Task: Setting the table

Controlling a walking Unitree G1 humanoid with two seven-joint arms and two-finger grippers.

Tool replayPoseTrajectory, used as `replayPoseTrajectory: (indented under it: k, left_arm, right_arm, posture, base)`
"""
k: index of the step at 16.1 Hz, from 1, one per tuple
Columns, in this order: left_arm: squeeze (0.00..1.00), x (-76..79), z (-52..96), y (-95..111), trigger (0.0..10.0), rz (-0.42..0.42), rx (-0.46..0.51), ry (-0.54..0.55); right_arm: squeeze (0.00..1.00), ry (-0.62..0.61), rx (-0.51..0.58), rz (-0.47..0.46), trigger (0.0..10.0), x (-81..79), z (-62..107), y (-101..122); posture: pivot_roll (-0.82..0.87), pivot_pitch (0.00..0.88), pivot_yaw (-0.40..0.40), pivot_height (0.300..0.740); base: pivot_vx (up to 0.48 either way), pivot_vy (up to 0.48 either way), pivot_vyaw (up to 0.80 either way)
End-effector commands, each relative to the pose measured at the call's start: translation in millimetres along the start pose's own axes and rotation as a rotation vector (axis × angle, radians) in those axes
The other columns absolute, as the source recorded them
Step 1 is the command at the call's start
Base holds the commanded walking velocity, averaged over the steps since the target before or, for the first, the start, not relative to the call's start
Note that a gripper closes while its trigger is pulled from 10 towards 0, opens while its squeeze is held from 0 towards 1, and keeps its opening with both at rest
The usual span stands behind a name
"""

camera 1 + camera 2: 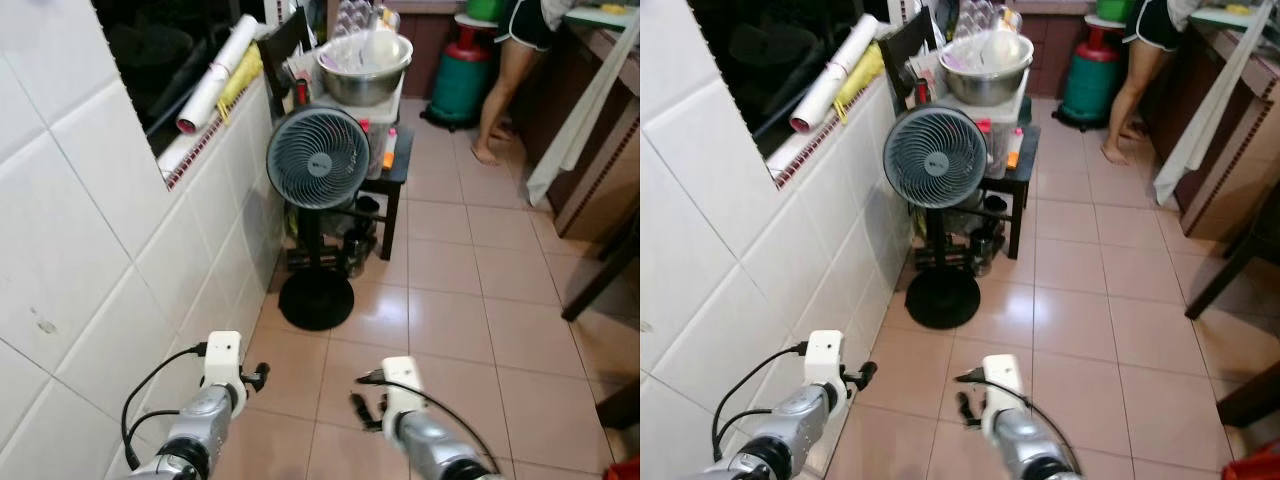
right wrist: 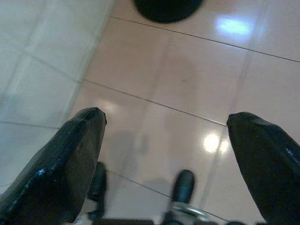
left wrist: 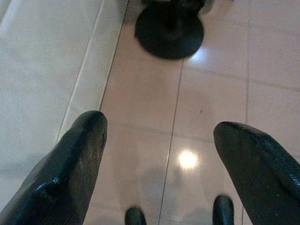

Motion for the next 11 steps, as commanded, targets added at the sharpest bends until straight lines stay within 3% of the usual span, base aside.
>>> replayPoseTrajectory:
  k: [1, 3, 5, 7, 11]
  left_arm:
    - [0.0, -6.8, 2.7, -12.0, 10.0, 0.004, -0.038, 0.011]
    - [0.0, -8.0, 2.2, -8.7, 10.0, 0.023, -0.028, 0.015]
    - [0.0, -11.3, 0.9, 1.8, 10.0, 0.038, -0.007, -0.002]
    - [0.0, -16.0, 0.4, 31.8, 10.0, -0.088, 0.094, -0.058]
    - [0.0, -43.1, 8.2, 104.3, 10.0, -0.085, 0.329, -0.034]
  right_arm:
    - [0.0, 0.003, -0.006, -0.008, 10.0, 0.1, 0.0, -0.7]
    - [0.0, 0.003, 0.0, 0.0, 10.0, 1.8, -0.1, 2.4]
    - [0.0, -0.013, 0.066, -0.062, 10.0, 9.3, -0.7, 20.4]
    - [0.0, -0.007, 0.16, -0.059, 10.0, 15.3, -0.9, 55.3]
    - [0.0, 0.007, 0.428, 0.005, 10.0, 18.1, 10.2, 141.0]
  posture:
    - [-0.02, 0.0, 0.042, 0.74]
    - [-0.02, 0.0, 0.04, 0.74]
    - [-0.02, 0.0, 0.044, 0.74]
    - [-0.02, 0.0, 0.041, 0.74]
    - [0.0, 0.0, 0.022, 0.74]
  base:
    - [0.0, 0.0, 0.0]
    - [0.0, 0.0, 0.0]
    - [0.0, 0.0, 0.0]
    - [0.0, 0.0, 0.0]
    - [0.0, 0.0, 0.0]
Point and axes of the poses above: a point about 5 cm out from each wrist's last joint towards the gripper, its own z axis pointing back from the gripper into the wrist, its own y axis along the axis of the wrist's last joint, x = y × z, the point moved 4 cm from there along -z, pointing out of the wrist towards the gripper
